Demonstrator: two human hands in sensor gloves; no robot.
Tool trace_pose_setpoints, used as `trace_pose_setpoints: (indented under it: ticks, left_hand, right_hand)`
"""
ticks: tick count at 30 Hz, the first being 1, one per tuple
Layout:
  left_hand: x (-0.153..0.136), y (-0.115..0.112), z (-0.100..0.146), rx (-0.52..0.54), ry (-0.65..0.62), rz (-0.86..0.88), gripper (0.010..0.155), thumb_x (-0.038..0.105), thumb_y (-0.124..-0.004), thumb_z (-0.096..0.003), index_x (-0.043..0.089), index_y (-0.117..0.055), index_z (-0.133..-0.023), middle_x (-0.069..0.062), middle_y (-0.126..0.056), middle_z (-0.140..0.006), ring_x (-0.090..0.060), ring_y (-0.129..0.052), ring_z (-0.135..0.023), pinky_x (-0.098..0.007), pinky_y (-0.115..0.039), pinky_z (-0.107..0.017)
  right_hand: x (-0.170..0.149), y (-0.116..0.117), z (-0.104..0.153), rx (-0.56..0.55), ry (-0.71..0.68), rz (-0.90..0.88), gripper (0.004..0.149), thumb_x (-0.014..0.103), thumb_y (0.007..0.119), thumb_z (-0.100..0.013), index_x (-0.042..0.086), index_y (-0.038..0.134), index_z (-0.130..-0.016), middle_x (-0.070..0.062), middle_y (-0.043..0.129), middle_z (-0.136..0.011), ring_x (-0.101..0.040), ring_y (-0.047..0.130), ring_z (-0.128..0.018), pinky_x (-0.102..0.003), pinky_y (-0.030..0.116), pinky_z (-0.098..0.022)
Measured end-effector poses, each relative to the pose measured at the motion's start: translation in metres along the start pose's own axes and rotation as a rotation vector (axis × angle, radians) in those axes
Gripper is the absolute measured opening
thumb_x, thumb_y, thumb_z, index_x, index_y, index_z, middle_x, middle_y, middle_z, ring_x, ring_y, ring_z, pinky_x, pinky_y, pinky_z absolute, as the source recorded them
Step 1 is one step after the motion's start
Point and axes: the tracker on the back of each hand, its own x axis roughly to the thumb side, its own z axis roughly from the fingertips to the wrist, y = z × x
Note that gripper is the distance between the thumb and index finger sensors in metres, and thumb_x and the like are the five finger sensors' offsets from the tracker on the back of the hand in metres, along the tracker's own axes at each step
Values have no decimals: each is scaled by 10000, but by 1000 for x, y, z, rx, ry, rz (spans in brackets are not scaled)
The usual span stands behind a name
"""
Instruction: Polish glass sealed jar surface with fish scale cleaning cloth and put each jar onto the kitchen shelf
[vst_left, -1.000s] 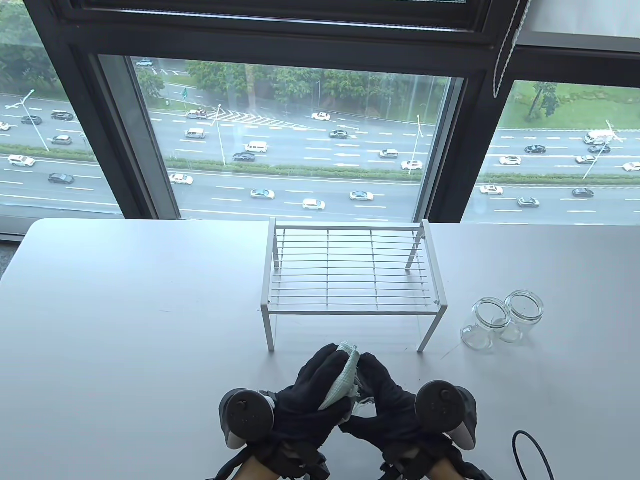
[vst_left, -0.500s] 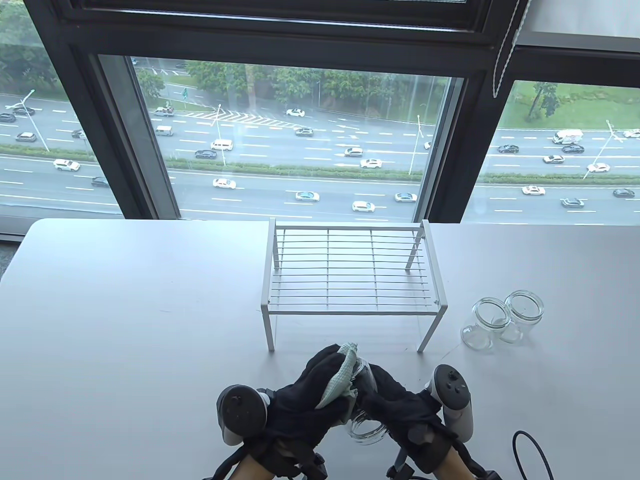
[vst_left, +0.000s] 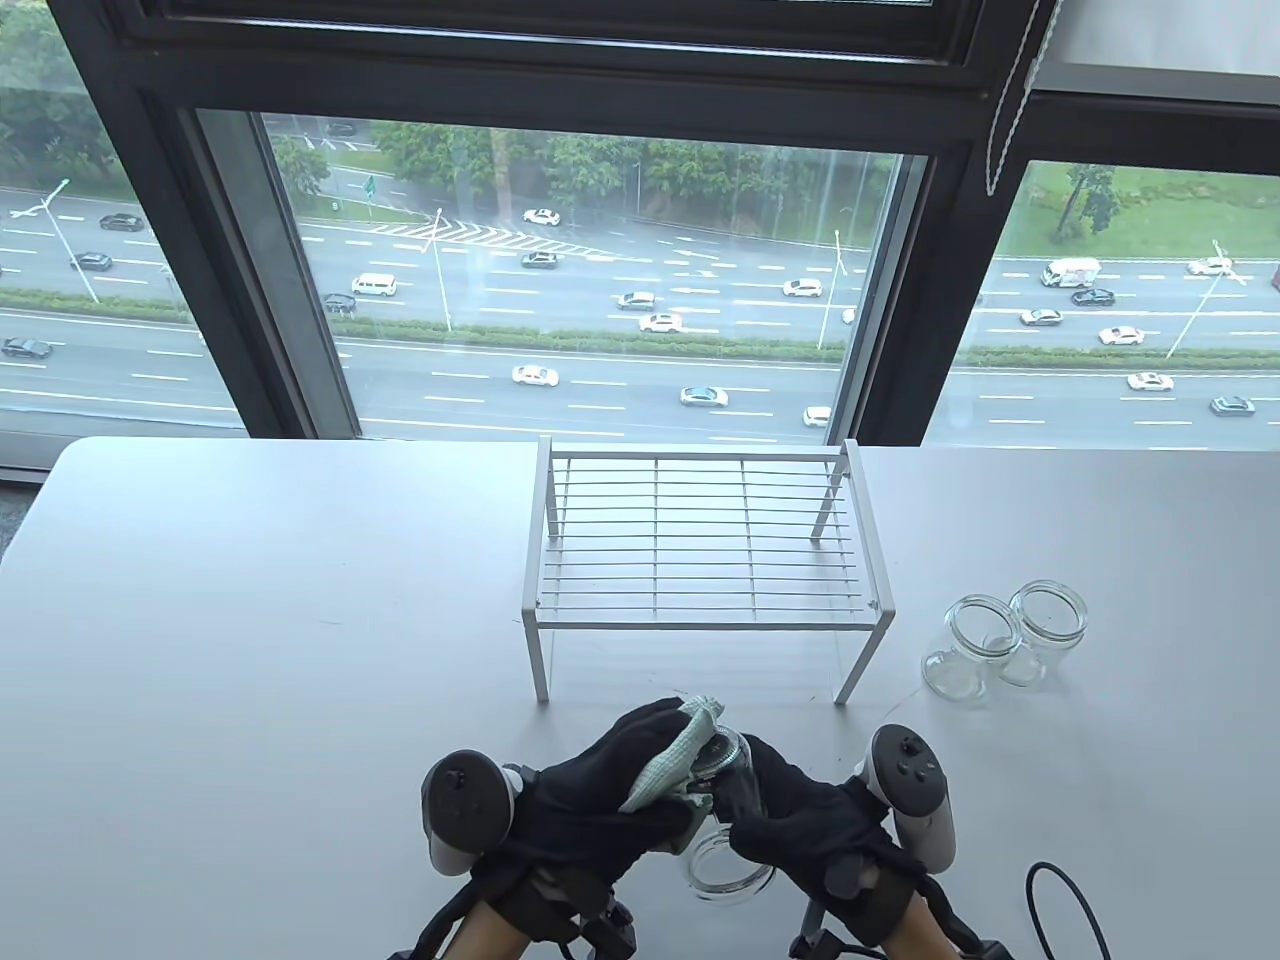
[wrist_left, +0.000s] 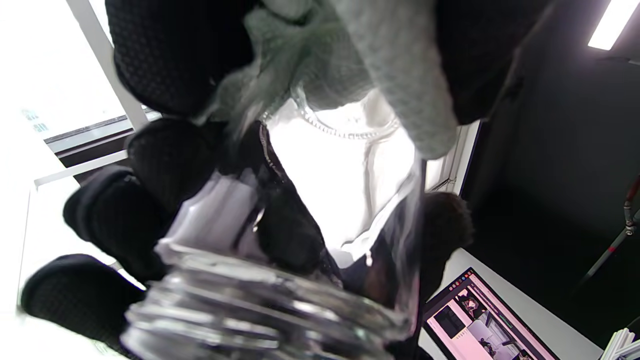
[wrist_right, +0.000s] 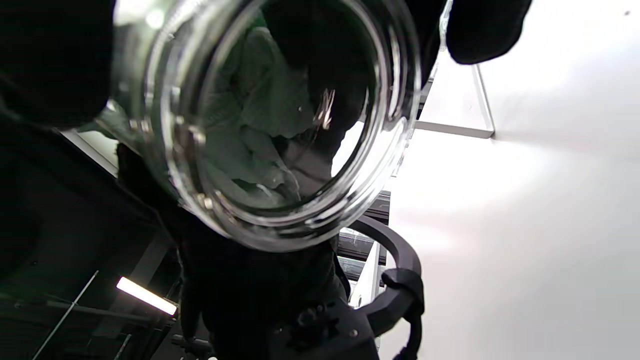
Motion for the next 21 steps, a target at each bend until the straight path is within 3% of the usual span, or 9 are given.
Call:
trace_pose_setpoints:
  ticks: [2, 4, 7, 10, 13, 17, 21]
  left_hand:
    - [0, 0, 0, -1, 1, -11, 728, 511, -868, -458, 204, -624, -1072, -246, -706, -1104, -469, -924, -810, -458, -878, -524]
    - [-1, 1, 2, 35, 4, -34, 717, 482, -870, -462, 187, -626, -1068, -263, -747, -1065, -465, -964, -757, -452, -903, -494]
    - [-9, 8, 2, 47, 66, -53, 602, 361, -875, -486, 132, -704, -1016, -270, -882, -927, -438, -1039, -635, -447, -937, -401]
    - [-22, 23, 2, 2, 165, -323, 509, 336, -870, -480, 135, -800, -943, -254, -957, -842, -415, -1078, -539, -431, -948, -325]
    - [-38, 39, 6, -117, 373, -531, 506, 338, -868, -475, 142, -803, -937, -248, -963, -836, -414, -1079, -536, -432, -948, -320]
    - [-59, 57, 14, -185, 590, -483, 512, 331, -867, -477, 135, -796, -944, -264, -945, -852, -439, -1061, -561, -458, -934, -342]
    - [-67, 65, 17, -161, 627, -434, 514, 328, -866, -480, 131, -791, -949, -269, -936, -862, -450, -1049, -580, -470, -926, -353]
  right_hand:
    - [3, -2, 1, -14, -4, 73, 1044, 694, 917, -304, 185, 460, -1093, -55, 772, -1050, -392, 759, -896, -654, 554, -691]
    - [7, -1, 4, -113, -21, 123, 1067, 665, 955, -289, 166, 453, -1087, -73, 758, -1046, -388, 800, -849, -643, 525, -711]
    - [12, -1, 7, -189, -38, 213, 1099, 655, 969, -284, 136, 423, -1084, -90, 736, -1039, -380, 835, -843, -634, 533, -715]
    - [21, 2, 6, -274, -70, 270, 1104, 642, 975, -287, 124, 409, -1081, -101, 722, -1040, -380, 845, -848, -627, 538, -717]
    - [28, 4, 4, -326, -74, 404, 1103, 634, 976, -288, 124, 401, -1080, -102, 711, -1047, -379, 847, -856, -618, 547, -719]
    - [33, 6, -4, -360, -85, 551, 1110, 630, 980, -275, 121, 406, -1077, -104, 712, -1044, -379, 857, -853, -609, 559, -720]
    - [45, 5, -22, -421, -148, 654, 1108, 624, 981, -275, 120, 400, -1072, -107, 708, -1043, -377, 862, -855, -599, 572, -720]
